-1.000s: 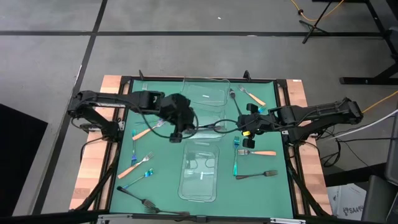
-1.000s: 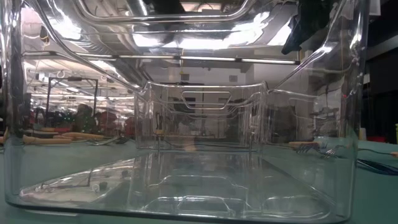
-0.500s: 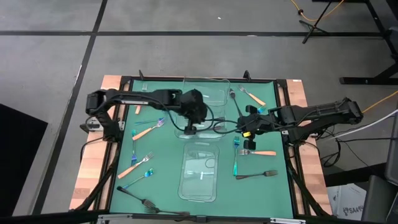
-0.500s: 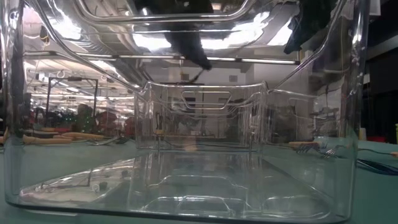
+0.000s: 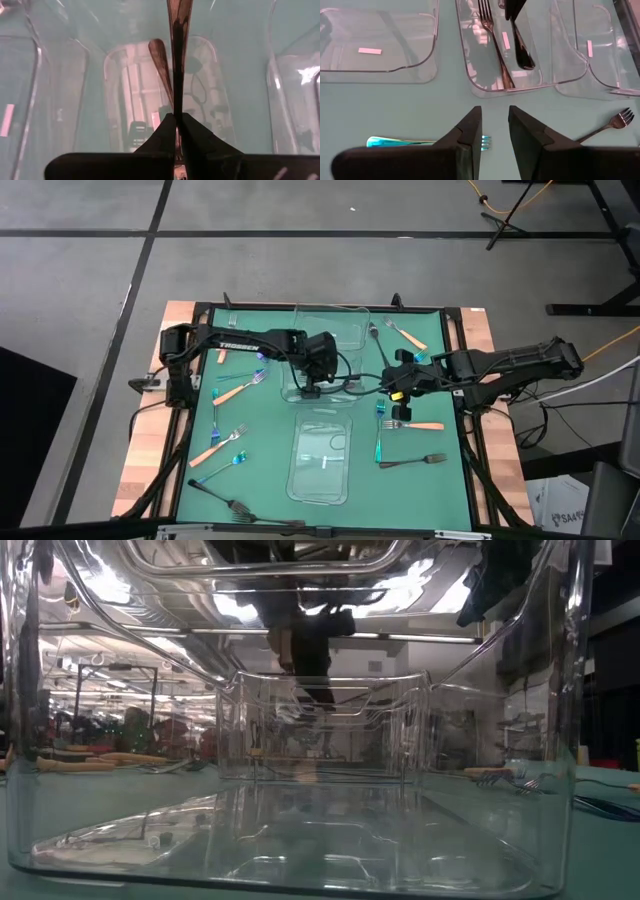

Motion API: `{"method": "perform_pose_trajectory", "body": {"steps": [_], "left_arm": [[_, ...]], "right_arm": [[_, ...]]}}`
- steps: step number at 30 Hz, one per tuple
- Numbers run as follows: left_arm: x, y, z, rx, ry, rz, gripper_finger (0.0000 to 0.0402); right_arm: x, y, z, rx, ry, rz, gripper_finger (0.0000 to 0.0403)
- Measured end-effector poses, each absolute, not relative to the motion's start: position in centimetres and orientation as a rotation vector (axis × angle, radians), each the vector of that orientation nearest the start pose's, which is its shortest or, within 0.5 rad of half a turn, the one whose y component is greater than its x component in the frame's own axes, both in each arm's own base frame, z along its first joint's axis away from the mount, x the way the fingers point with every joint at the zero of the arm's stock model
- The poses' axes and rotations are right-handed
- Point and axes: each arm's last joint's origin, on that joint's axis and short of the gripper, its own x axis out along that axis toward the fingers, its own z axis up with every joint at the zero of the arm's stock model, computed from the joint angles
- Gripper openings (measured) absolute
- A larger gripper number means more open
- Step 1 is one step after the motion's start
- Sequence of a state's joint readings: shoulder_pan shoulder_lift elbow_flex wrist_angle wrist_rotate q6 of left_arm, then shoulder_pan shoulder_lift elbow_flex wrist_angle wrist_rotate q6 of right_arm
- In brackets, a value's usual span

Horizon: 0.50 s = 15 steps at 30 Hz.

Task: Sort silverware by color (type)
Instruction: Put the black fork into the middle transparent bin

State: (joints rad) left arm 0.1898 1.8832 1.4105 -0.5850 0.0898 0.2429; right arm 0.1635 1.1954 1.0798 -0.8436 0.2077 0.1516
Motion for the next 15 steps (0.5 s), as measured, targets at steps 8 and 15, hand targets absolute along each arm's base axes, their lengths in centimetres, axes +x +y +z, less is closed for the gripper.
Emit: {"method": "perform_pose_trajectory", "body": {"steps": [8,15], "left_arm": [[39.0,7.2,19.8,0.061,1.097,-0.039,0.0005],[39.3,7.3,18.3,0.052,1.142,-0.045,0.0005]], "right_arm": [[22.7,3.1,30.2,-0.036,0.933,-0.111,0.0085],[22.7,3.1,30.2,-0.037,0.932,-0.111,0.0085]]}}
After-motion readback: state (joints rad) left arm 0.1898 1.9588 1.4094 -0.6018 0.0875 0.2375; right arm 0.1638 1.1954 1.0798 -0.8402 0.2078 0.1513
